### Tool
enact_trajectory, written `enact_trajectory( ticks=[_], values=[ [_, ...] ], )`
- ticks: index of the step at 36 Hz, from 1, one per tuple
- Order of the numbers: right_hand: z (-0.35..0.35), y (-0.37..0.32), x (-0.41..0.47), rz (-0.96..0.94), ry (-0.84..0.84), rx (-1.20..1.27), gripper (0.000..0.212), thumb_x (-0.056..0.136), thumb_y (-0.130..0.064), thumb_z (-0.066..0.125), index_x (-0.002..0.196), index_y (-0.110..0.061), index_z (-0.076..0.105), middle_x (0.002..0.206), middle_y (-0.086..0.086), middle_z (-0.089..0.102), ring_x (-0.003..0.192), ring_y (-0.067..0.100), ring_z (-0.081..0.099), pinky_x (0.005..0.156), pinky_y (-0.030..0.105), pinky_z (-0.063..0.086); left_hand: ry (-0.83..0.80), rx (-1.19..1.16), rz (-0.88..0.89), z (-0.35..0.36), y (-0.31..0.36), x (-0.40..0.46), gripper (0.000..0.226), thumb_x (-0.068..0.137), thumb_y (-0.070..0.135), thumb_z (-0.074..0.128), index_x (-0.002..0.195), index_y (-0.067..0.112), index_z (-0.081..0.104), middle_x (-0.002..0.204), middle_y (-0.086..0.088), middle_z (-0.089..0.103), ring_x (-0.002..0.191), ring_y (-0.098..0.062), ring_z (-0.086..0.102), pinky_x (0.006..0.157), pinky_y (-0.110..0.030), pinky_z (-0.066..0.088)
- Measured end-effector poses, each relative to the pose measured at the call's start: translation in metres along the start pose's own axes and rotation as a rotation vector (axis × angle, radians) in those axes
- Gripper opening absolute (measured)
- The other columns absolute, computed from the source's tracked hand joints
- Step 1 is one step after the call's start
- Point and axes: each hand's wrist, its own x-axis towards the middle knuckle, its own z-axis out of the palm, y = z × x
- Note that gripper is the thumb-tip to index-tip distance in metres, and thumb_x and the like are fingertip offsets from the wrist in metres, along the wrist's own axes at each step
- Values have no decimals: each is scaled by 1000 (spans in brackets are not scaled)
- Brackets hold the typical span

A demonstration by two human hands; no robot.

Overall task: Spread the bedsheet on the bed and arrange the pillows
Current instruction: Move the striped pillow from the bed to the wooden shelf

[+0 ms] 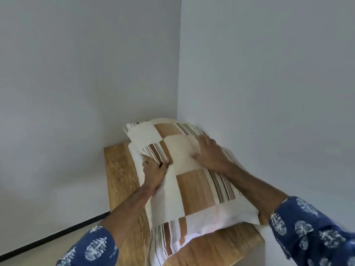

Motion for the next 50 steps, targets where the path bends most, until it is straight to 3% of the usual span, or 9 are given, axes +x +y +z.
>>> enact_trajectory(
  ticks=[4,8,11,13,17,20,34,45,50],
  values=[
    [45,10,2,-44,-50,-19,75,99,-67,25,160,-25,13,168,3,14,153,24,15,124,49,15,16,66,0,5,-9,13,96,88,49,70,149,-6,19,140,-28,37,133,-44,39,110,-50,38],
    [69,21,7,-69,-7,-20,73,100,-67,20,160,-28,7,169,-1,11,155,19,11,125,48,10,125,123,17,6,-19,22,107,89,58,63,156,-1,3,158,-24,20,147,-40,24,116,-58,29],
    [75,27,13,-89,6,-9,74,99,-68,20,161,-27,9,168,-1,14,154,18,13,125,48,13,268,231,195,7,-8,24,98,96,51,56,159,7,-5,168,-13,-6,155,-31,-1,124,-55,8],
    [76,28,15,-102,17,-7,75,99,-68,18,160,-27,10,168,-1,16,154,18,14,124,49,16,338,334,413,7,9,26,87,100,46,50,160,10,-2,169,-9,-8,156,-23,-9,124,-45,-2],
    [82,30,13,-106,64,8,73,99,-68,18,160,-27,17,165,0,25,152,19,22,123,48,20,44,659,623,23,21,40,73,103,59,22,161,20,3,170,-1,-8,155,-17,-11,125,-45,-7],
    [90,34,13,-124,54,-27,72,99,-66,22,160,-26,17,166,1,24,153,20,22,124,48,20,-65,879,562,45,-3,41,80,99,67,8,161,18,-2,169,-4,-8,155,-21,-14,124,-50,-10],
    [71,5,16,-220,5,0,81,96,-69,18,160,-20,11,168,8,15,152,30,17,123,56,16,134,938,354,11,-14,-12,77,101,65,14,161,17,14,169,-2,9,156,-16,2,125,-54,5],
    [92,-169,-80,-808,-259,46,81,94,-68,15,161,-23,10,169,5,7,155,27,10,124,54,7,372,1022,-42,-98,-92,-197,75,102,63,14,159,14,21,167,-5,21,155,-22,17,123,-57,13],
    [118,-251,-186,-1107,-373,-2,84,92,-68,8,160,-20,14,168,8,15,153,29,19,122,56,17,511,1026,-259,-138,-143,-341,72,103,60,24,157,12,29,164,-8,29,152,-24,27,121,-60,21]
  ],
)
